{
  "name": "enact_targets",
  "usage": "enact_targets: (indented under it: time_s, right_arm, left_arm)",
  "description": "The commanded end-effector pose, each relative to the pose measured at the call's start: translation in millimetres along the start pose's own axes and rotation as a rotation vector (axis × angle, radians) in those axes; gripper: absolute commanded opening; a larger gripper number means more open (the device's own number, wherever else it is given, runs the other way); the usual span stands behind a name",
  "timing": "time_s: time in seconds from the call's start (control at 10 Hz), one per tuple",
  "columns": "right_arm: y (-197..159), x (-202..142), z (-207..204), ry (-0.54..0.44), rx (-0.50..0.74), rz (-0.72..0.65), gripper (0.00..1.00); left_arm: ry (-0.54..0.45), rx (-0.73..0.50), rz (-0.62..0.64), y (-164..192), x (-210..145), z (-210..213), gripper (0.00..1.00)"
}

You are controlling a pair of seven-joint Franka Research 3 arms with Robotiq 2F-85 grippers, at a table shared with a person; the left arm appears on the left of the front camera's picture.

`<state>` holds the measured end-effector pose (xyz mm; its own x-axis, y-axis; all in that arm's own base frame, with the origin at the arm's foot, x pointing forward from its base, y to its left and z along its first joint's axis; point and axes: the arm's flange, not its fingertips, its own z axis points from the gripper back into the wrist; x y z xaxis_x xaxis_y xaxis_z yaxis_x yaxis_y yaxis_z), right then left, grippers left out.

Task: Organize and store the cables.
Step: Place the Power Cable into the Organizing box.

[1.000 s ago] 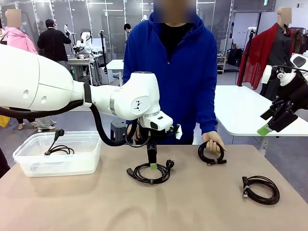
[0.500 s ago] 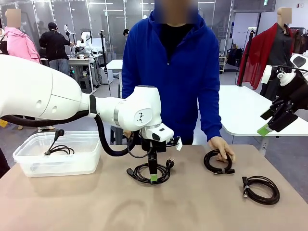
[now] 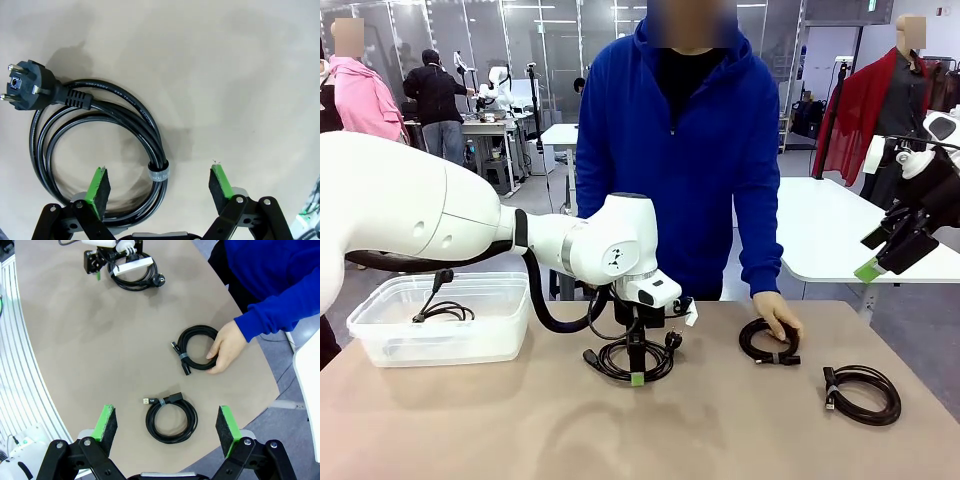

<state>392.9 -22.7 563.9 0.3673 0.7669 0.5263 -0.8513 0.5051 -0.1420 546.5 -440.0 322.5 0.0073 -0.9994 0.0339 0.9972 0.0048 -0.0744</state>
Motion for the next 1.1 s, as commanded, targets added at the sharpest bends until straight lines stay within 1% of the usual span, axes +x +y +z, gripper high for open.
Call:
enact_targets:
  time_s: [0.0, 0.1, 0.3, 0.4, 0.5, 0.6, 0.8, 0.9, 1.0]
  right_arm:
    - [-0.3, -0.9, 0.0, 0.002, -0.001, 0.000, 1.00]
    - [-0.3, -0.9, 0.0, 0.002, -0.001, 0.000, 1.00]
    - [-0.3, -0.9, 0.0, 0.002, -0.001, 0.000, 1.00]
    - [-0.3, -0.9, 0.0, 0.002, -0.001, 0.000, 1.00]
    - [-0.3, -0.9, 0.0, 0.002, -0.001, 0.000, 1.00]
    - [-0.3, -0.9, 0.0, 0.002, -0.001, 0.000, 1.00]
    - [-0.3, -0.9, 0.0, 0.002, -0.001, 0.000, 1.00]
    - [-0.3, -0.9, 0.0, 0.002, -0.001, 0.000, 1.00]
    - [-0.3, -0.9, 0.0, 0.002, -0.001, 0.000, 1.00]
  left_arm:
    - [0.016, 0.005, 0.017, 1.5, 2.4, 2.2, 1.00]
    - [0.026, 0.000, 0.014, 1.2, 1.9, -1.1, 1.00]
    - [0.043, -0.006, -0.002, 2.7, 1.8, -6.6, 0.87]
    - [0.048, -0.009, -0.002, 3.0, 1.6, -7.5, 0.34]
    - [0.067, -0.007, 0.010, 2.9, 0.6, -8.3, 0.27]
    - [0.064, -0.009, 0.012, 2.6, 0.5, -8.7, 0.00]
    - [0.075, -0.009, 0.012, 1.8, 0.9, -9.4, 0.00]
    - [0.068, -0.005, 0.011, 0.6, 1.4, -7.3, 0.02]
    - [0.059, -0.002, 0.013, -0.1, 1.8, -5.4, 0.00]
